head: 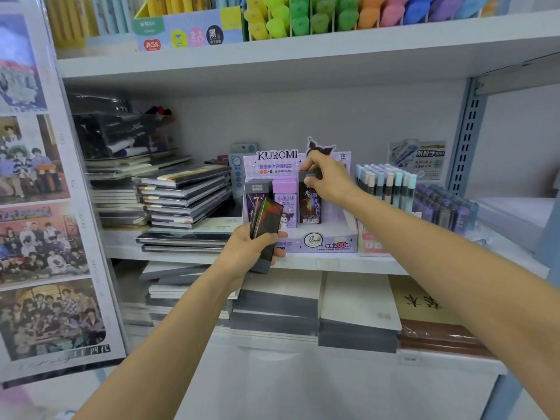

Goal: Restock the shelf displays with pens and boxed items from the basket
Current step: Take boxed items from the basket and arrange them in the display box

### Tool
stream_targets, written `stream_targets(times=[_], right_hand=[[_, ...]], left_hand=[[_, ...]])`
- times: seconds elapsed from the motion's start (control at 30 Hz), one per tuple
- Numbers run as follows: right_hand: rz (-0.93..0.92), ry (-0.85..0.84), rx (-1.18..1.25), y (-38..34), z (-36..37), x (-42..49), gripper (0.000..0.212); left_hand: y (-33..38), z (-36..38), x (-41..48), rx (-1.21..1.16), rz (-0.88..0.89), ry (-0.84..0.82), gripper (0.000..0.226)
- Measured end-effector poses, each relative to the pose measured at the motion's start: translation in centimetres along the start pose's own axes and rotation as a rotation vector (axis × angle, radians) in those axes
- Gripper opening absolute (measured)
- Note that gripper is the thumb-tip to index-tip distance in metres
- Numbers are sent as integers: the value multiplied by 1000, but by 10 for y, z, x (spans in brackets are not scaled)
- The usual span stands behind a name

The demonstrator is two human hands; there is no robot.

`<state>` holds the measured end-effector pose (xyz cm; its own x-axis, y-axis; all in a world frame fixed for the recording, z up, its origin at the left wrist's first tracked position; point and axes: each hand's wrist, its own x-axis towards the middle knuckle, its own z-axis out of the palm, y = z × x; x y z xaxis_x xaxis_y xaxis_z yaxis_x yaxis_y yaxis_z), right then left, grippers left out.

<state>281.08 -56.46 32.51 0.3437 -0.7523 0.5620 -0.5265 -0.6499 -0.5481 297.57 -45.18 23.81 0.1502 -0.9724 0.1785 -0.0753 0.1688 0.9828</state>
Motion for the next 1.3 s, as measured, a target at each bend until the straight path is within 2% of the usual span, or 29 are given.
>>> stream_targets(times=[0.23, 0.37, 0.47, 0.57, 0.63, 0.7, 0.77, 0.83, 0.9, 0.97, 1.03, 1.13, 1.2, 1.27, 1.3], right_hand=[[-109, 197, -295, 7, 14, -1, 24], [-132, 190, -476, 5, 13, -7, 36], [-78, 141, -488, 3, 3, -9, 36], [-32, 60, -403, 0, -10, -14, 32], [-54, 119, -281, -7, -18, -20, 27], [-94, 174, -24, -18, -20, -29, 27], [-39, 26, 286, -30, -20, -39, 30], [13, -190, 426, -36, -16, -47, 26], [0, -188, 488, -36, -15, -51, 17], [30, -44, 529, -33, -18, -55, 15], [62, 12, 536, -29, -21, -60, 16], [-31, -81, 497, -23, -24, -71, 21], [-127, -226, 530, -20, -29, -80, 26], [-147, -349, 604, -17, -33, -87, 33], [-147, -355, 612, -15, -33, -89, 35]], left_hand=[[-1, -1, 0, 3, -1, -13, 18], [1, -2, -1, 9, -13, -9, 21], [4, 1, -4, 11, -13, 3, 21], [9, 5, -9, -31, 26, 59, 23], [15, 8, -12, -74, 73, 84, 21], [22, 10, -16, -64, 93, 76, 22], [29, 14, -20, -64, 90, 49, 24], [34, 18, -25, -109, 68, 22, 24], [39, 19, -30, -158, 32, 15, 27], [43, 14, -33, -189, 5, 76, 25], [46, 7, -35, -222, 0, 154, 16], [54, 5, -41, -253, -15, 220, 12], [60, 5, -44, -317, -27, 248, 8], [64, 5, -46, -344, -50, 252, 6], [66, 4, -47, -346, -66, 237, 7]])
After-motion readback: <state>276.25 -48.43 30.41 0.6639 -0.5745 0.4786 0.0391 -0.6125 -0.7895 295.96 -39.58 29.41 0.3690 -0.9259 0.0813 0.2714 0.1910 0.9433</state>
